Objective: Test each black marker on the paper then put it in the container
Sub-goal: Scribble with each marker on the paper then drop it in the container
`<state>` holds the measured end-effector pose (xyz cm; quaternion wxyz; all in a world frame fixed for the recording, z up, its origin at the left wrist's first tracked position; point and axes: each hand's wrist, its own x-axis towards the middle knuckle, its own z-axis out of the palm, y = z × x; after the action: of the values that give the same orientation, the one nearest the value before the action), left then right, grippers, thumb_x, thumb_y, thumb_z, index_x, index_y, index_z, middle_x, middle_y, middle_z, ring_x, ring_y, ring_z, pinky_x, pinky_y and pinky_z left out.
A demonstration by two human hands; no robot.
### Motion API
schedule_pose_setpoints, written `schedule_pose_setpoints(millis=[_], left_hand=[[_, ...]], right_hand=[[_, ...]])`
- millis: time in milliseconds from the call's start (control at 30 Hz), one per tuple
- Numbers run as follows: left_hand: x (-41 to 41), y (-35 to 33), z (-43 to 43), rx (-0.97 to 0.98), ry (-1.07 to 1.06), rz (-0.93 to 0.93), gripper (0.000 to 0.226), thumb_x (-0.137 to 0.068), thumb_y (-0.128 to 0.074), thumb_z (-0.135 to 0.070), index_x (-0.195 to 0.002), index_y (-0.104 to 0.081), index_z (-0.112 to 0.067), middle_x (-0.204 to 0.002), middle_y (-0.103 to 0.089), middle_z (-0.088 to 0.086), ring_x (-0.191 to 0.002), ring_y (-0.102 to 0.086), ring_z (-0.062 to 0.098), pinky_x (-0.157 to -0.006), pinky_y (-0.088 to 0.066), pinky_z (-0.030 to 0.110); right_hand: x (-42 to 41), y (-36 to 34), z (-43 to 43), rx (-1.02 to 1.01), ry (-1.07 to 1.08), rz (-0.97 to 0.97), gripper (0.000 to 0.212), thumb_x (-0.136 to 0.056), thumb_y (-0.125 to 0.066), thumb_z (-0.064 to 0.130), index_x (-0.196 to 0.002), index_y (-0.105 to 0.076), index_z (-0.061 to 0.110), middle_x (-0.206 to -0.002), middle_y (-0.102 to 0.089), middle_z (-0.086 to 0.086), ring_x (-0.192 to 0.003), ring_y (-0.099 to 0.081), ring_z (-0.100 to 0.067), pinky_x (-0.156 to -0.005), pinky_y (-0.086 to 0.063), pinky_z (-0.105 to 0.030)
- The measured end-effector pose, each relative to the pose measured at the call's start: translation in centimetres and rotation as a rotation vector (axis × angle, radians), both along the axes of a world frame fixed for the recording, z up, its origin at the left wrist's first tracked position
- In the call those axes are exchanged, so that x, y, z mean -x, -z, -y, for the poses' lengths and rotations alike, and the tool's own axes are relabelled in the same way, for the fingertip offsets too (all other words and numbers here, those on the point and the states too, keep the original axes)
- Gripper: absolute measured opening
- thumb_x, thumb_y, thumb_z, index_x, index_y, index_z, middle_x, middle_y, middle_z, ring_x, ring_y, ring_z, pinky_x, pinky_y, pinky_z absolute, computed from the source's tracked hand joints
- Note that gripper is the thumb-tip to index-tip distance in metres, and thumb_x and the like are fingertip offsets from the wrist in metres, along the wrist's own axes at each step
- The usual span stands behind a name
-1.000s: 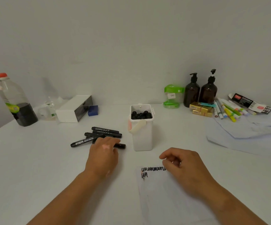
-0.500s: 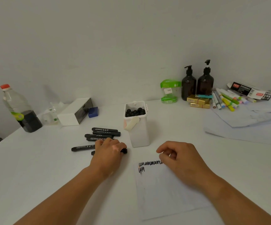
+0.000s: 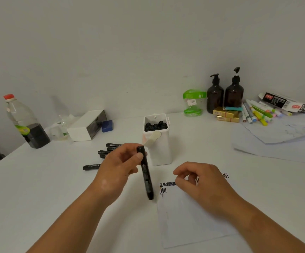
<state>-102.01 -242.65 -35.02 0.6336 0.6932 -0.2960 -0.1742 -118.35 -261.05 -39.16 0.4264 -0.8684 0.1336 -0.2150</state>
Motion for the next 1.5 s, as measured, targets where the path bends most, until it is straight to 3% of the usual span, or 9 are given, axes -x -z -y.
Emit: schedule_pose_setpoints(millis=[200,367,467,567,700,800,1000,1100,1500], left_hand=[[0.3,2.0,1.2,0.243,0.12,-0.372,0.039,-0.077,-0.073,-0.016,-0.116,-0.07,-0.019,-0.103,-0.073,0.013,-0.088,-0.069,0.023,-0.072,-0.057,0.031],[-0.1,3.9,1.1,0.317,0.151,-0.474,0.025,-0.081,-0.068,-0.001,-0.104,-0.072,-0.01,-0.103,-0.069,0.019,-0.089,-0.069,0.03,-0.079,-0.058,0.035],[0.1,4.4,0.9,0.246,0.135,-0.367,0.023,-0.074,-0.066,0.002,-0.091,-0.073,-0.013,-0.095,-0.07,0.015,-0.084,-0.069,0.03,-0.074,-0.058,0.032],[0.7,4.3,0.6,0.068,0.135,-0.14,0.024,-0.075,-0.068,-0.004,-0.091,-0.074,-0.021,-0.09,-0.073,0.004,-0.083,-0.069,0.022,-0.075,-0.056,0.029],[2.2,4.3,0.5,-0.21,0.121,0.451,0.02,-0.093,-0.068,-0.021,-0.106,-0.07,-0.036,-0.09,-0.07,-0.016,-0.082,-0.064,0.006,-0.071,-0.045,0.01],[3.6,4.3,1.0,-0.236,0.219,0.675,0.02,-0.1,-0.053,-0.031,-0.118,-0.063,-0.032,-0.088,-0.064,-0.019,-0.084,-0.06,0.007,-0.071,-0.044,0.016],[4.4,4.4,1.2,-0.255,0.253,0.731,0.03,-0.102,-0.038,-0.047,-0.103,-0.058,-0.025,-0.073,-0.053,-0.018,-0.067,-0.051,0.005,-0.06,-0.035,0.014],[4.7,4.0,1.2,-0.237,0.263,0.739,0.024,-0.1,-0.034,-0.051,-0.091,-0.048,-0.034,-0.063,-0.047,-0.024,-0.057,-0.047,0.0,-0.055,-0.029,0.011],[4.8,3.1,0.8,-0.233,0.291,0.68,0.036,-0.099,-0.038,-0.05,-0.094,-0.06,-0.021,-0.057,-0.048,-0.023,-0.051,-0.045,0.003,-0.052,-0.029,0.01]], right_hand=[[0.0,0.3,0.2,0.011,-0.065,-0.07,0.042,-0.07,-0.06,0.073,-0.102,-0.067,0.047,-0.094,-0.069,0.033,-0.074,-0.053,-0.01,-0.067,-0.043,-0.011],[-0.2,0.2,0.4,-0.055,-0.042,-0.038,0.02,-0.085,-0.076,0.04,-0.1,-0.064,0.046,-0.078,-0.072,0.02,-0.059,-0.048,-0.001,-0.06,-0.041,-0.013],[-0.2,-0.2,0.6,-0.135,0.012,0.024,0.023,-0.088,-0.078,0.026,-0.094,-0.065,0.044,-0.077,-0.074,0.016,-0.063,-0.054,-0.001,-0.061,-0.042,-0.01],[-0.3,-0.3,0.7,-0.232,0.032,0.068,0.02,-0.087,-0.079,0.022,-0.092,-0.07,0.04,-0.082,-0.077,0.006,-0.075,-0.064,-0.014,-0.073,-0.048,-0.024],[-0.4,-0.5,0.0,-0.365,-0.021,0.119,0.019,-0.084,-0.083,0.018,-0.088,-0.074,0.033,-0.077,-0.074,0.002,-0.065,-0.059,-0.008,-0.06,-0.043,-0.014],[-0.5,-0.8,-0.7,-0.49,-0.073,0.169,0.013,-0.073,-0.079,0.029,-0.085,-0.074,0.027,-0.069,-0.068,0.003,-0.057,-0.053,-0.008,-0.053,-0.041,-0.015],[-0.8,-0.8,-2.3,-0.527,-0.151,0.136,0.012,-0.077,-0.076,0.021,-0.088,-0.073,0.017,-0.066,-0.066,0.003,-0.054,-0.056,-0.005,-0.053,-0.044,-0.012],[-0.9,-0.7,-2.5,-0.551,-0.158,0.117,0.01,-0.079,-0.074,0.023,-0.087,-0.072,0.017,-0.065,-0.063,-0.006,-0.056,-0.046,-0.022,-0.049,-0.039,-0.022],[-0.8,-0.8,-2.4,-0.604,-0.241,0.136,0.02,-0.075,-0.077,0.035,-0.085,-0.071,0.019,-0.067,-0.065,-0.003,-0.056,-0.052,-0.016,-0.051,-0.045,-0.027]])
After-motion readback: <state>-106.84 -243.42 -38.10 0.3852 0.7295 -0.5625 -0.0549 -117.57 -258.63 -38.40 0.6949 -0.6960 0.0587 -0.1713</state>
